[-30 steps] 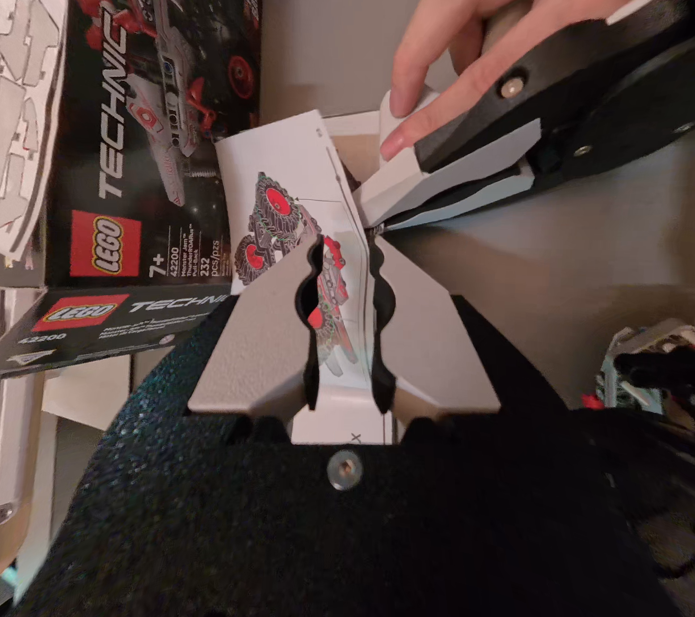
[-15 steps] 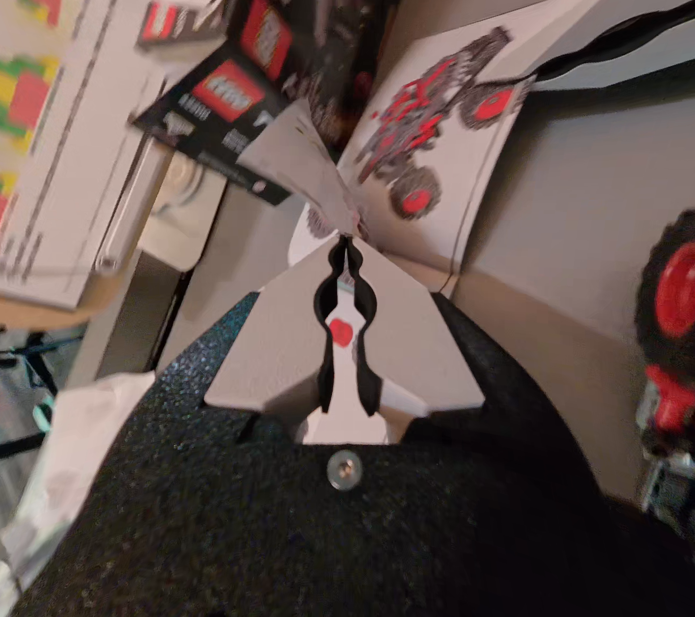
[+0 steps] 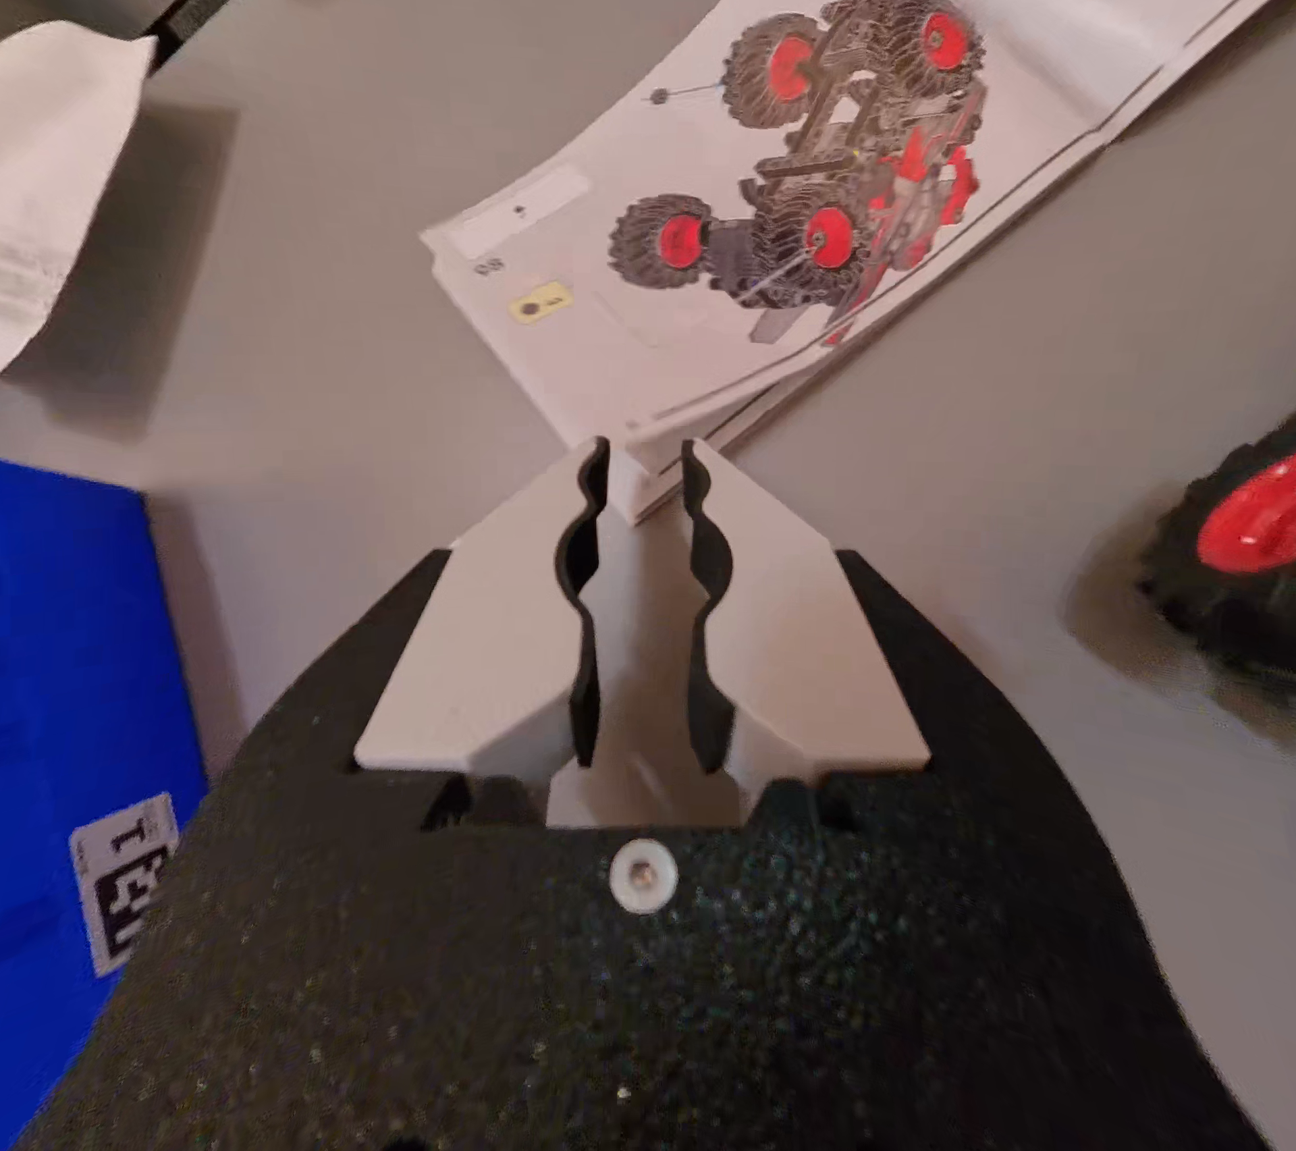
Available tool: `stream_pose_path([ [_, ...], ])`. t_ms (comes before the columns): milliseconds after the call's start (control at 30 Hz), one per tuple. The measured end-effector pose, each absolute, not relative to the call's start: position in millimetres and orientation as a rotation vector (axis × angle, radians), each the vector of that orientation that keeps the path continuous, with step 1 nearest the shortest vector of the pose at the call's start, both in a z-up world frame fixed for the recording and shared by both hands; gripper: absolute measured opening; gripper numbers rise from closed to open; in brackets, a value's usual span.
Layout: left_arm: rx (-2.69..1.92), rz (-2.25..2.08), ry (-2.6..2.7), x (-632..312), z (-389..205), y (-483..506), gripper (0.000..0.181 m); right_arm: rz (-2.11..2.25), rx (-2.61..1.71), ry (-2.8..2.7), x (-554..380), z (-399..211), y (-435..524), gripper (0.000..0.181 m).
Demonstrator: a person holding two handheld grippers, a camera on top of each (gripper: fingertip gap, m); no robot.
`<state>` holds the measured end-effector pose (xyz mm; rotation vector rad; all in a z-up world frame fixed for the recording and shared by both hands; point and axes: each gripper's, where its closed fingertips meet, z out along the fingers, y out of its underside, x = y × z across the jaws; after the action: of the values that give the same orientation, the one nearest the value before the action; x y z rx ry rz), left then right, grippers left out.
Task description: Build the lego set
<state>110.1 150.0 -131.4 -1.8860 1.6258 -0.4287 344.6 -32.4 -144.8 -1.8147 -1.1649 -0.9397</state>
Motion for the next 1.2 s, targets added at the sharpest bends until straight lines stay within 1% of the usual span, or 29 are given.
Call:
stream_pose_path([
  [133, -1.844, -0.409, 1.613, 104.8, -127.1, 160.9, 0.017, -0.941, -1.815, -1.145, 347.0, -143.0, -32.6, 0.000],
  [267, -1.648, -0.470, 1.659, 124.3, -122.4, 163.4, 0.014, -0.936, -1.839, -1.132, 350.8, -145.2, -34.2, 0.000],
  [433, -1.609, -0.561, 1.745, 134.5, -147.3, 154.7, 0.008, -0.923, -1.901, -1.148, 357.7, -155.6, -39.8, 0.000],
  [600, -1.594, -0.486, 1.806, 126.7, -163.9, 149.2, 0.000, -0.861, -1.941, -1.116, 362.0, -159.5, -43.9, 0.002],
  [800, -1.602, -0.490, 1.816, 123.2, -164.7, 142.0, 0.000, -0.825, -1.948, -1.047, 367.7, -159.6, -43.1, 0.006],
  [1000, -1.615, -0.500, 1.810, 121.8, -164.7, 139.4, 0.000, -0.803, -1.956, -1.000, 374.2, -159.7, -43.7, 0.006],
  [1200, -1.648, -0.528, 1.828, 118.4, -164.4, 132.8, 0.000, -0.888, -2.003, -0.857, 405.8, -153.3, -51.7, 0.007],
])
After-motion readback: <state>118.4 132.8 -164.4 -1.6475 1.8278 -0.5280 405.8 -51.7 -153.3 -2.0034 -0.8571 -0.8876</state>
